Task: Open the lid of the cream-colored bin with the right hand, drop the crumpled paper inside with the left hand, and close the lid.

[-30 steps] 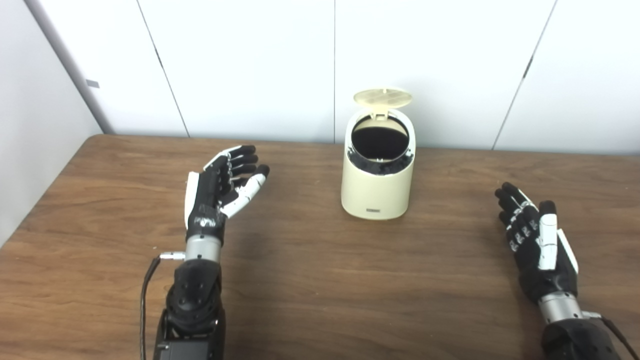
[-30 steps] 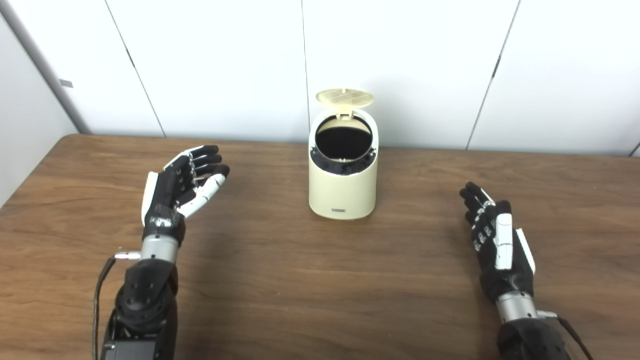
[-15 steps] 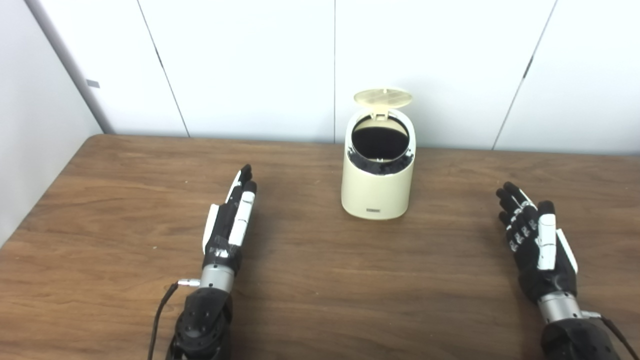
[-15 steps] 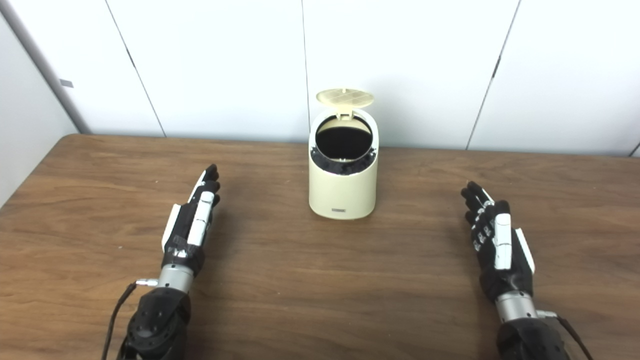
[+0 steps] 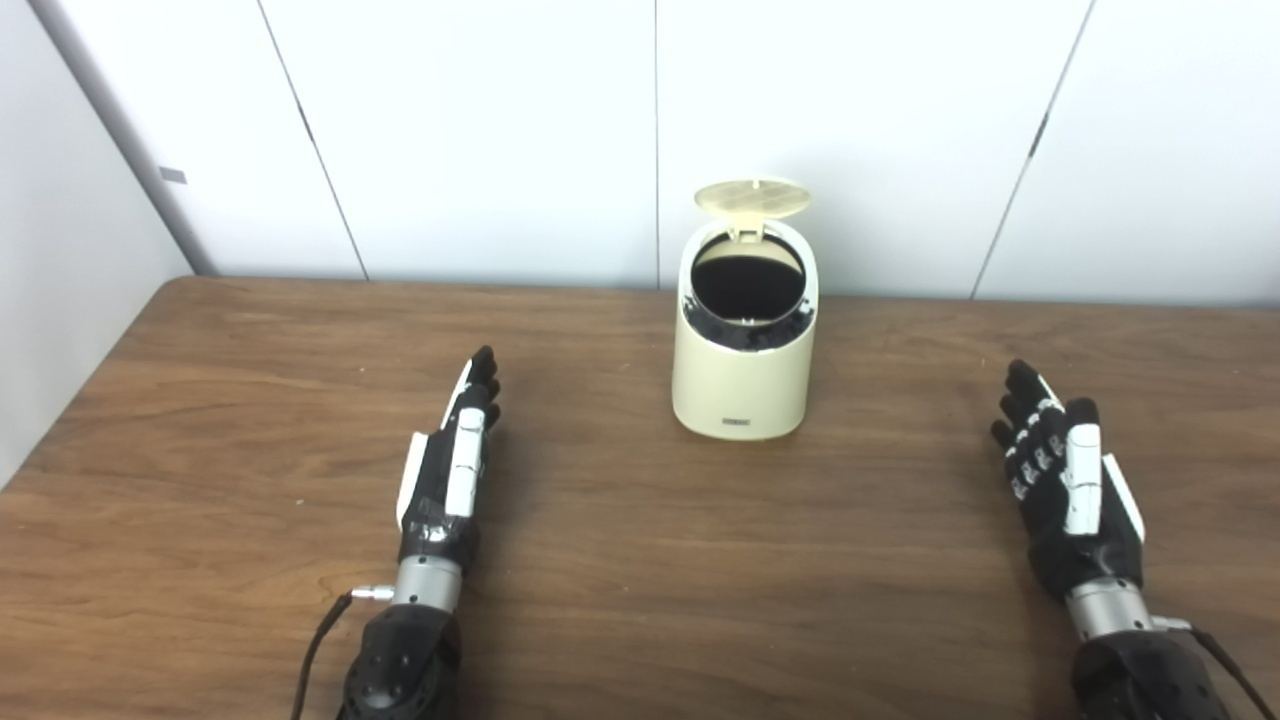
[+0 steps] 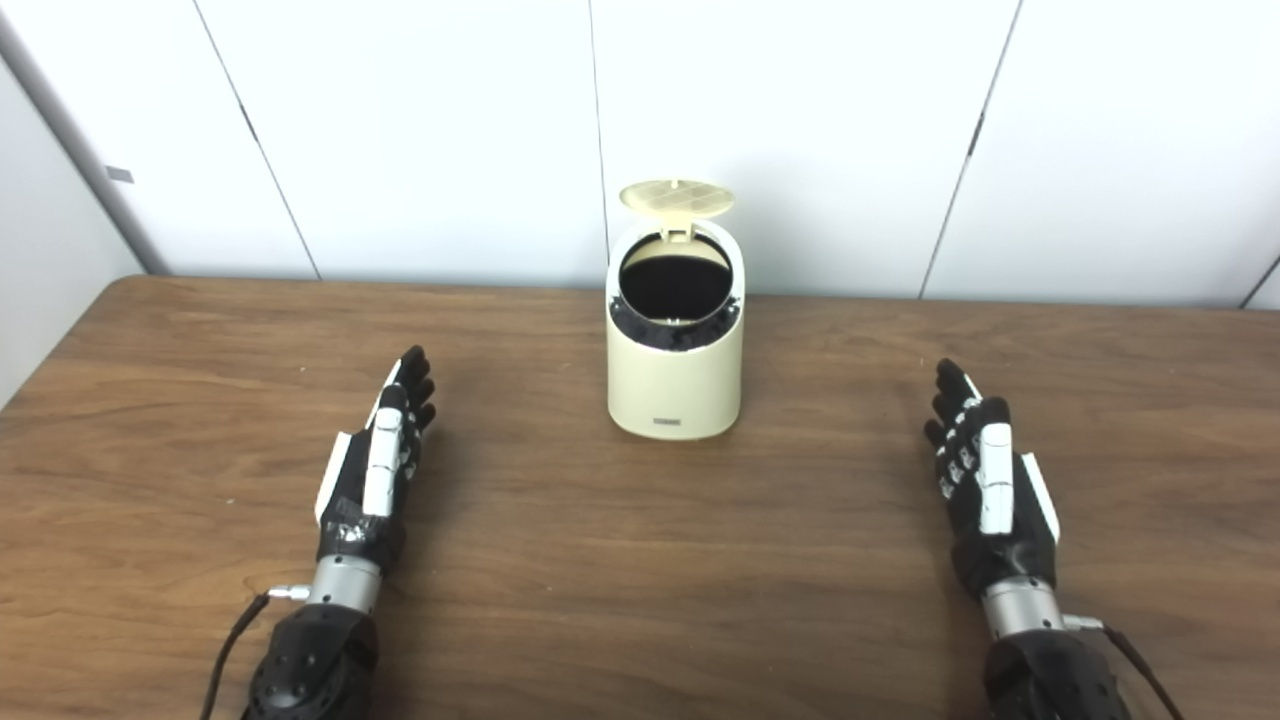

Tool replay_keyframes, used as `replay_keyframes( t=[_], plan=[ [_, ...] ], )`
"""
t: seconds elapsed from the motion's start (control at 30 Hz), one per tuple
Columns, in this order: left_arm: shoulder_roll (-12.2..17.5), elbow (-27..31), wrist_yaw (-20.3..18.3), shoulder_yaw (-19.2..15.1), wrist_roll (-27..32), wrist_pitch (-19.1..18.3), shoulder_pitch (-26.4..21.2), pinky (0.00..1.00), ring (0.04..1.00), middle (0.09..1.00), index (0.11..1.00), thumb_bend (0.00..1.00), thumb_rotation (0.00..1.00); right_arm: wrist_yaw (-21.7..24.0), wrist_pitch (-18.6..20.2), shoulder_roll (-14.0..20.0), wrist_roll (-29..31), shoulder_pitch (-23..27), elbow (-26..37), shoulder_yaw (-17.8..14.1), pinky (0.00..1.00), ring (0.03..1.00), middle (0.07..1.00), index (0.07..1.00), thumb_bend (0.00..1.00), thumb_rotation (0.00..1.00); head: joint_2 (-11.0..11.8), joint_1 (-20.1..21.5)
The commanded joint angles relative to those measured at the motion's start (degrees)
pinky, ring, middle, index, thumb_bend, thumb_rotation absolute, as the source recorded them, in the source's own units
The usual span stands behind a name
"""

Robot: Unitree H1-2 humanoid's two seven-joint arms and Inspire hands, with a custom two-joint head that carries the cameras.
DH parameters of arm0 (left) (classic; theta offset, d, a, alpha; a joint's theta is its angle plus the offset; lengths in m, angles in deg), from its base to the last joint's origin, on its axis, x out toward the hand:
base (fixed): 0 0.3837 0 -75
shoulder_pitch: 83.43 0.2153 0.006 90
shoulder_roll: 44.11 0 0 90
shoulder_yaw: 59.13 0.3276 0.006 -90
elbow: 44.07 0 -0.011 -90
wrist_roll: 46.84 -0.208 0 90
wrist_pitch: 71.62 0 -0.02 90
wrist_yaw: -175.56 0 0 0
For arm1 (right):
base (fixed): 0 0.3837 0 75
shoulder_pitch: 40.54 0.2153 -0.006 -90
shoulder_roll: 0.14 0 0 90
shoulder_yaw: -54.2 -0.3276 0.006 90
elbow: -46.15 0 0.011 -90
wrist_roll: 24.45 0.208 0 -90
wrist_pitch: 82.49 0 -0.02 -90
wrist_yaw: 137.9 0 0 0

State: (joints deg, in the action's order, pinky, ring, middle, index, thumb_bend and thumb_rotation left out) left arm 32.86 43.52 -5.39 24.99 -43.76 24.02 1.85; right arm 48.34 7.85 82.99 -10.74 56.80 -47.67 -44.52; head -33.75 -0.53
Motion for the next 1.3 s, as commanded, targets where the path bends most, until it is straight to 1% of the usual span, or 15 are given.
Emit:
replay_keyframes(
  t=[0.0, 0.13, 0.2, 0.3, 0.43, 0.57, 0.7, 0.77, 0.83, 0.93, 1.07, 1.13, 1.17, 1.23, 1.27],
  plan=[
    [0.03, -0.61, -0.12, -0.12, 1.03, 1.35, 1.43, 1.0, 1.0, 1.0, 1.0, 0.57, 1.0, -0.24, -1.17, -0.59, -0.28, -1.21, 0.27, 0.1, 1.0, 1.0, 0.975, 0.923, 0.63, 1.0, -0.05, -0.08],
    [0.07, -0.34, 0.12, -0.46, 1.39, 0.89, 1.73, 1.0, 1.0, 1.0, 1.0, 0.56, 1.0, 0.52, -1.99, -0.19, -0.06, -1.21, 0.42, 0.01, 1.0, 1.0, 0.984, 0.943, 0.62, 1.0, -0.34, 0.03],
    [0.05, 0.15, 0.31, -0.68, 1.61, 0.39, 1.96, 1.0, 1.0, 1.0, 1.0, 0.57, 1.0, 0.29, -1.59, -0.3, 0.15, -1.15, 1.32, -0.19, 1.0, 1.0, 0.984, 0.943, 0.61, 1.0, -0.89, 0.66],
    [0.21, -0.02, 0.35, -0.92, 1.83, 1.46, 2.09, 1.0, 1.0, 1.0, 1.0, 0.55, 1.0, -0.23, -0.13, -0.31, -0.04, -0.63, 2.48, -0.16, 1.0, 1.0, 0.987, 0.935, 0.62, 1.0, -1.04, 1.03],
    [0.38, 0.07, 0.44, -1.03, 1.63, 2.22, 2.18, 1.0, 1.0, 1.0, 1.0, 0.54, 1.0, -0.87, 0.66, 0.07, -1.58, 0.38, 3.25, 0.19, 1.0, 1.0, 0.987, 0.937, 0.64, 1.0, -1.07, 1.6],
    [0.79, 0.47, 0.21, -0.9, 1.41, 2.06, 2.38, 1.0, 1.0, 1.0, 1.0, 0.54, 1.0, -1.19, 1.07, 1.34, -4.42, 2.43, 3.67, 0.93, 1.0, 1.0, 0.982, 0.942, 0.64, 1.0, -0.86, 2.69],
    [1.12, 0.32, -0.02, -1.03, 1.86, 1.42, 2.45, 1.0, 1.0, 1.0, 1.0, 0.52, 1.0, -1.27, 1.52, 2.2, -6.07, 4.42, 3.93, 1.34, 1.0, 1.0, 0.973, 0.936, 0.68, 1.0, -0.5, 3.71],
    [1.34, -0.07, -0.24, -1.05, 2.1, 1.26, 2.52, 1.0, 1.0, 1.0, 1.0, 0.52, 1.0, -1.4, 1.84, 2.45, -6.77, 5.63, 4.07, 1.48, 1.0, 1.0, 0.971, 0.933, 0.69, 1.0, -0.31, 4.39],
    [1.35, -0.18, -0.27, -1.08, 2.3, 0.66, 2.73, 1.0, 1.0, 1.0, 1.0, 0.52, 1.0, -1.62, 2.29, 2.74, -7.66, 6.86, 4.22, 1.74, 1.0, 0.995, 0.963, 0.923, 0.66, 1.0, -0.18, 4.65],
    [1.6, -0.35, -0.75, -0.94, 2.7, 0.46, 2.91, 1.0, 1.0, 1.0, 1.0, 0.52, 1.0, -2.07, 3.32, 2.99, -9.29, 8.12, 4.81, 2.46, 1.0, 0.982, 0.947, 0.908, 0.64, 1.0, 0.21, 5.34],
    [1.72, -0.67, -1.48, -0.91, 3.69, 1.01, 3.27, 1.0, 1.0, 1.0, 1.0, 0.5, 1.0, -2.36, 4.91, 3.72, -13.44, 10.36, 6.11, 4.7, 0.99, 0.972, 0.938, 0.901, 0.63, 1.0, 0.58, 5.99],
    [1.96, -0.84, -1.59, -0.86, 3.64, 1.34, 3.36, 1.0, 1.0, 1.0, 1.0, 0.49, 1.0, -2.16, 4.76, 4.03, -14.57, 11.71, 5.99, 5.56, 1.0, 0.975, 0.942, 0.902, 0.63, 1.0, 0.58, 5.99],
    [2.01, -1.04, -1.62, -0.88, 3.66, 1.48, 3.38, 1.0, 1.0, 1.0, 1.0, 0.49, 1.0, -2.06, 4.74, 4.07, -14.89, 12.36, 5.91, 5.85, 1.0, 0.977, 0.943, 0.901, 0.64, 1.0, 1.21, 6.8],
    [2.03, -1.3, -1.59, -1.0, 3.61, 1.58, 3.43, 1.0, 1.0, 1.0, 1.0, 0.48, 1.0, -1.86, 5.01, 4.1, -15.74, 13.47, 6.24, 6.45, 1.0, 0.973, 0.94, 0.892, 0.64, 1.0, 1.21, 6.8],
    [1.98, -1.39, -1.44, -1.08, 3.48, 1.57, 3.45, 1.0, 1.0, 1.0, 1.0, 0.49, 1.0, -1.74, 5.13, 4.14, -16.3, 13.98, 6.49, 6.8, 1.0, 0.971, 0.94, 0.886, 0.63, 1.0, 1.66, 6.96]
  ],
)
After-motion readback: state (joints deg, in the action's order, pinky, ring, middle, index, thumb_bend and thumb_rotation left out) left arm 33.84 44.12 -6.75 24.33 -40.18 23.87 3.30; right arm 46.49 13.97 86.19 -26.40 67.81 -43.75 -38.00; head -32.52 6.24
